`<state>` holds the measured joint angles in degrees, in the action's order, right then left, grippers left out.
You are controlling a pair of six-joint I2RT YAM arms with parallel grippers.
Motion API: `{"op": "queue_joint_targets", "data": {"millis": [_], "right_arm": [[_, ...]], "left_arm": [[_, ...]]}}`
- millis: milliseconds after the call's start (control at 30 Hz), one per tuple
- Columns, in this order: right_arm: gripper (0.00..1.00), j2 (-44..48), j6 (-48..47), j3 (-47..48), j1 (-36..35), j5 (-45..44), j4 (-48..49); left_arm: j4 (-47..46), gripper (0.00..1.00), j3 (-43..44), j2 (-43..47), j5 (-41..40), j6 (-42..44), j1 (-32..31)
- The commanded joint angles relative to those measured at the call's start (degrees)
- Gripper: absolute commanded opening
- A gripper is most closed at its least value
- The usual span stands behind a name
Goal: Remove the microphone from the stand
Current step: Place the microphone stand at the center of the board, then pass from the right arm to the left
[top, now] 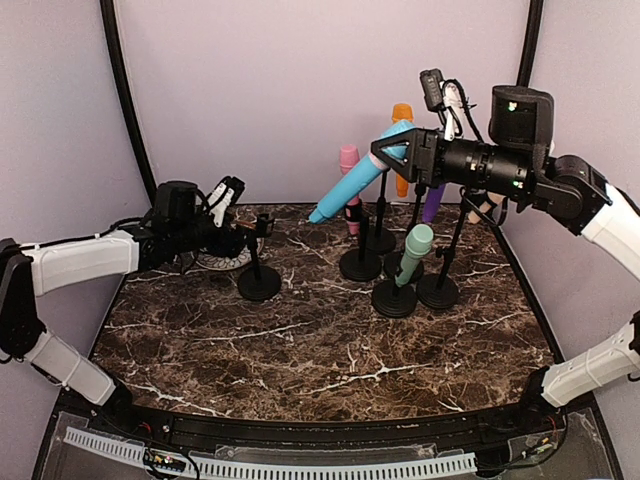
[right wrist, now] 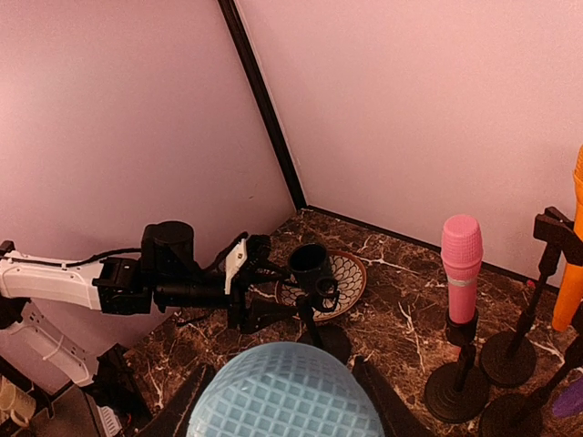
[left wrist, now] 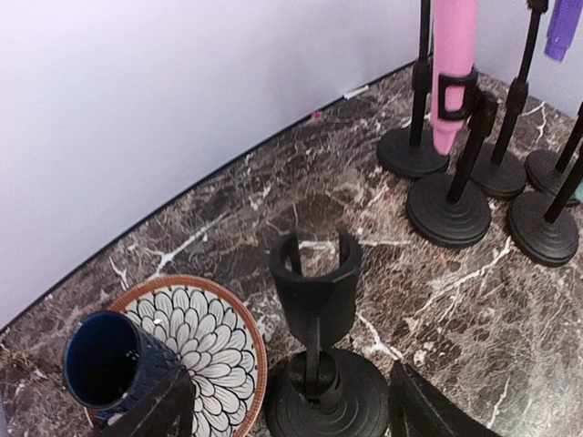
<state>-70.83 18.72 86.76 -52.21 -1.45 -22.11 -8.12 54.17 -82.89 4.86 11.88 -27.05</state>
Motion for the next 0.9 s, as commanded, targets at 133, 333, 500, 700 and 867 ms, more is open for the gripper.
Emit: {"op": "queue_joint_targets", "data": {"millis": [133, 333, 500, 700, 867], "right_arm": [[0.45, -4.24, -0.28, 1.85, -0.11, 5.29, 2.0], [0.45, -10.07, 0.33, 4.42, -0.31, 10.84, 4.51], [0.45, -12.07, 0.18, 5.36, -1.25, 14.53, 4.75], [0.45, -11.74, 0.13, 3.95, -2.39, 16.26, 5.37], [0.45, -11.52, -0.13, 3.42, -3.03, 16.47, 5.63]], "left_arm": [[7.37, 0.78, 4.29, 16.21, 3.68, 1.84, -7.53], [10.91, 0.8, 11.53, 13.99, 17.2, -4.12, -19.8], [12.45, 0.81, 14.0, 9.58, 13.18, -2.25, -27.51], [15.73, 0.82, 17.09, 4.86, 4.06, -0.4, -28.68], [15.6, 0.79, 17.89, 3.56, 0.09, -0.79, -29.27]]}}
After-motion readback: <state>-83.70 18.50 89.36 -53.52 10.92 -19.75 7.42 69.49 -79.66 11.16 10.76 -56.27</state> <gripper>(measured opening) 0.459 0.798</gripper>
